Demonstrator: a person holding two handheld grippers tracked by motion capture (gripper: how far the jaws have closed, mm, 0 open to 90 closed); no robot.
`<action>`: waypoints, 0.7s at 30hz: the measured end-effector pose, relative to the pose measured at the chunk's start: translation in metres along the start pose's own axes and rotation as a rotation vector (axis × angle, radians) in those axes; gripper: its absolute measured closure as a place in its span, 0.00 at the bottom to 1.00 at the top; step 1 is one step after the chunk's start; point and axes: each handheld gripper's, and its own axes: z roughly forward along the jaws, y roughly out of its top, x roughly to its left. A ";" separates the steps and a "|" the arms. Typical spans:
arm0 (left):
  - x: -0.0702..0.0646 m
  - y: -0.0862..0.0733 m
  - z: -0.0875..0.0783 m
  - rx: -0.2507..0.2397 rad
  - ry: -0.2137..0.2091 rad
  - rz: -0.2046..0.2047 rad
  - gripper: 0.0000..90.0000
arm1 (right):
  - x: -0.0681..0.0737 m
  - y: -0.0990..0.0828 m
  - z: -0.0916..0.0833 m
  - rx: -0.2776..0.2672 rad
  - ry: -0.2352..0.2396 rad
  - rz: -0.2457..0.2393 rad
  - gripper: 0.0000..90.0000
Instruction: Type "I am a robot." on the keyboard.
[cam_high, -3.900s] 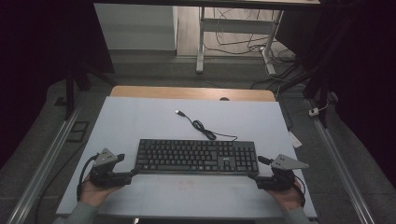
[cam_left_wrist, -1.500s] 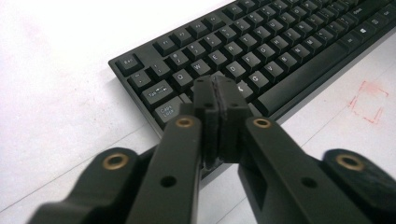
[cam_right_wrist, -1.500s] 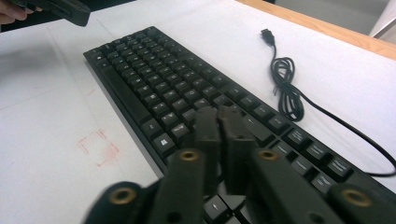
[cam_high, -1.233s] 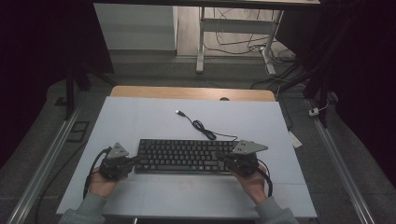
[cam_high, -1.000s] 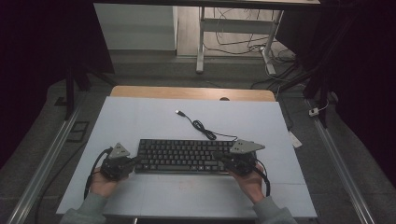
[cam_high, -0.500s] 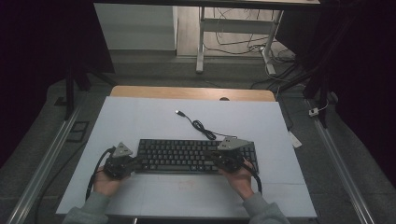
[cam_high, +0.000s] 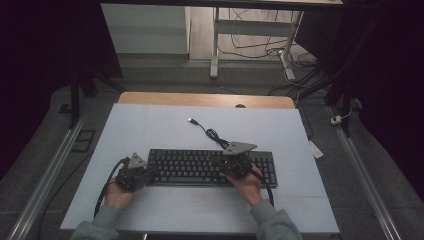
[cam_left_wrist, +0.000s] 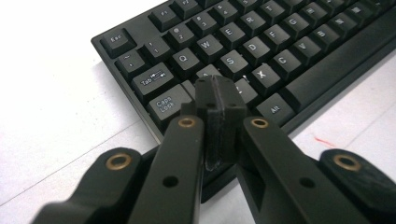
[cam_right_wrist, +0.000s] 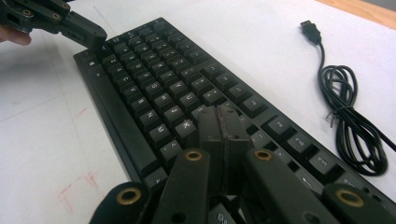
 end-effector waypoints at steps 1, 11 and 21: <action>0.000 0.000 0.001 0.003 0.003 0.001 0.99 | 0.000 0.001 0.003 0.001 0.002 0.000 0.99; 0.000 0.000 0.004 0.007 0.003 0.005 0.99 | 0.006 0.010 0.031 0.055 0.009 -0.009 0.99; -0.001 0.000 0.004 0.009 -0.001 0.008 0.99 | 0.005 0.009 0.051 0.087 0.002 0.016 0.99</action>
